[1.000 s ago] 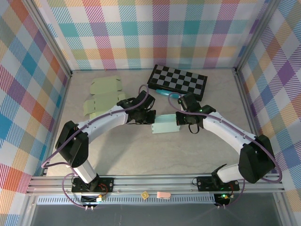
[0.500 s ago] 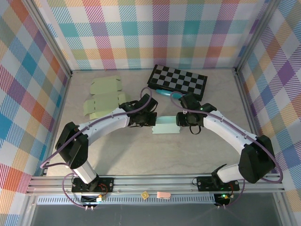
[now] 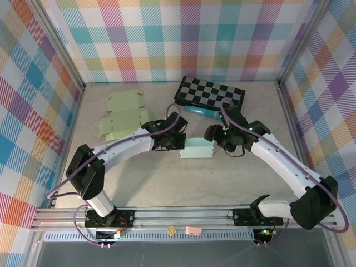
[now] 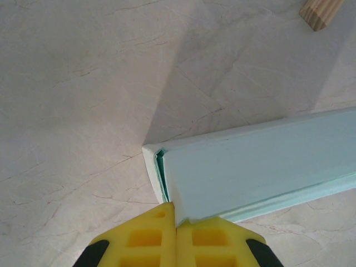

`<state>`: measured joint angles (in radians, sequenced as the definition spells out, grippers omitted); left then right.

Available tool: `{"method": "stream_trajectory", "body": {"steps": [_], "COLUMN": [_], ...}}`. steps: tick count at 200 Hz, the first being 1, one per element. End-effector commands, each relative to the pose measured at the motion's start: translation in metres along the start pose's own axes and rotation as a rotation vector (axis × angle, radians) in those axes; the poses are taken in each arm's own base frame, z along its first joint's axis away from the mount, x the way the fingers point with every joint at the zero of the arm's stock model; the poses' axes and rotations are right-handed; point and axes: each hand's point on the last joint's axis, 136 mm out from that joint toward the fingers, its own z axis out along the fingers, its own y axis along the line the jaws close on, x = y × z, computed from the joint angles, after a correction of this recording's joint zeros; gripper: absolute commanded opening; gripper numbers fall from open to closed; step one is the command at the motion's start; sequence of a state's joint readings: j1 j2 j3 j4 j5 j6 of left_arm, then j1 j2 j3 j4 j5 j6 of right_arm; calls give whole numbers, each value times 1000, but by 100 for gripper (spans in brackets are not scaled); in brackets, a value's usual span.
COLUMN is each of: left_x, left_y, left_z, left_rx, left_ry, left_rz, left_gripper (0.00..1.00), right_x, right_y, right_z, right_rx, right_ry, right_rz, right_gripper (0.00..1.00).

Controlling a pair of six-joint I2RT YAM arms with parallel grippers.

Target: Fold the paper box

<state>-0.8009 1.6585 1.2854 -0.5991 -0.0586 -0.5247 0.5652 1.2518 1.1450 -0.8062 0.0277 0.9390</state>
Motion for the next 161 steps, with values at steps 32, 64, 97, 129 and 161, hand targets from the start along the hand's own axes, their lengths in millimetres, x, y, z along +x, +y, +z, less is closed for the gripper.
{"method": "stream_trajectory", "body": {"steps": [32, 64, 97, 129, 161], "left_x": [26, 26, 25, 24, 24], "left_y": [9, 7, 5, 3, 1], "left_z": [3, 4, 4, 3, 4], "left_rx": [-54, -55, -53, -52, -52], "left_ry": [80, 80, 80, 77, 77], "left_rz": [-15, -21, -18, -17, -13], "left_gripper": [4, 4, 4, 4, 4], "right_x": [1, 6, 16, -6, -6], "right_y": [18, 10, -3, 3, -6], "right_z": [8, 18, 39, 43, 51], "right_rx": [-194, -179, -166, -268, -263], "right_ry": [52, 132, 202, 161, 168], "right_rz": [637, 727, 771, 716, 705], "right_gripper": [81, 82, 82, 80, 77]}}
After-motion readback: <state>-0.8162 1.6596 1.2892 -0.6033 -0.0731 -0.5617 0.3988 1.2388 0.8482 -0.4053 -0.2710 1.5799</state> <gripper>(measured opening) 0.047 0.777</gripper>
